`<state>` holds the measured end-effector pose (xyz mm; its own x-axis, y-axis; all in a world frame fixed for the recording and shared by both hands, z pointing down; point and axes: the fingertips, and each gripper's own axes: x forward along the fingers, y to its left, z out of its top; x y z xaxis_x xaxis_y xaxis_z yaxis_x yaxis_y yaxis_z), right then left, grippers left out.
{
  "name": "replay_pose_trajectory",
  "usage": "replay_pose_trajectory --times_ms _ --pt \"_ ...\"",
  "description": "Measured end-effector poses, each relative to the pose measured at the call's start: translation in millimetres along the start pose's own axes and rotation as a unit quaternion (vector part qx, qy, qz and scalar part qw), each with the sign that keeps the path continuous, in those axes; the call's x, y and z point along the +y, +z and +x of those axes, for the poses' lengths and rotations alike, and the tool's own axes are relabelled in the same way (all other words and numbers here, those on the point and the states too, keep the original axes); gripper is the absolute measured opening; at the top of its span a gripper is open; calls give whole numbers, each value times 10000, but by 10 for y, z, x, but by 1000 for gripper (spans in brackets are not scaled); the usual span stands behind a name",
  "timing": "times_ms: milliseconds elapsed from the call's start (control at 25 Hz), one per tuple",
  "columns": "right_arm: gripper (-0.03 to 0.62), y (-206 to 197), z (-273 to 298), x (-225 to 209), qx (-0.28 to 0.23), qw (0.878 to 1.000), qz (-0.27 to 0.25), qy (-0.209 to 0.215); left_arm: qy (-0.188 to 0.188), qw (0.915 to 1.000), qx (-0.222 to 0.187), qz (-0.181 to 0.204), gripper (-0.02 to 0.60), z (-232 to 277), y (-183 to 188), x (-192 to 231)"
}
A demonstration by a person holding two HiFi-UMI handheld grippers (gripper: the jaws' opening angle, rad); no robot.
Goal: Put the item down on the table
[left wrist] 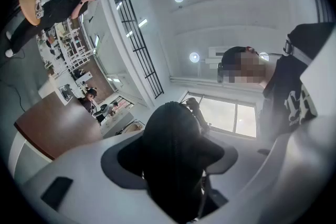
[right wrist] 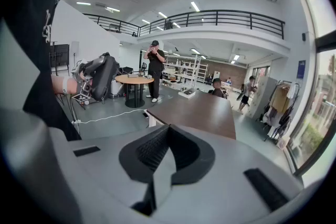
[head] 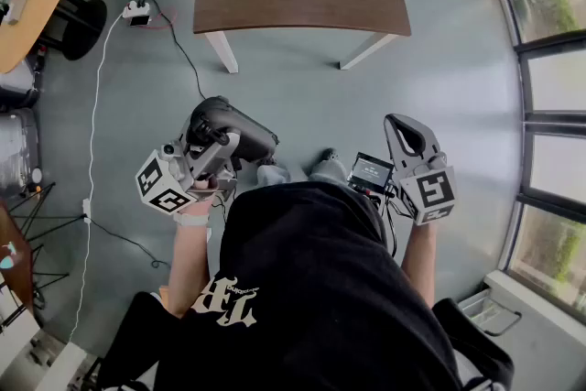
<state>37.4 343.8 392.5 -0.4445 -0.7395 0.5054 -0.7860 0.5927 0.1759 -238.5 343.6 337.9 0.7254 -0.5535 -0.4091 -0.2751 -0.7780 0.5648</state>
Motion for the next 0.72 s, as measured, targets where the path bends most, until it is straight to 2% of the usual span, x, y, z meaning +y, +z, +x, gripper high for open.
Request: replay_pose_trajectory --times_ms 360,720 --pt "-12 -62 27 140 190 9997 -138 32 15 10000 70 3 275 -79 -28 55" --pt "-12 -8 185 -136 127 9993 -270 241 328 9992 -111 175 275 130 21 161"
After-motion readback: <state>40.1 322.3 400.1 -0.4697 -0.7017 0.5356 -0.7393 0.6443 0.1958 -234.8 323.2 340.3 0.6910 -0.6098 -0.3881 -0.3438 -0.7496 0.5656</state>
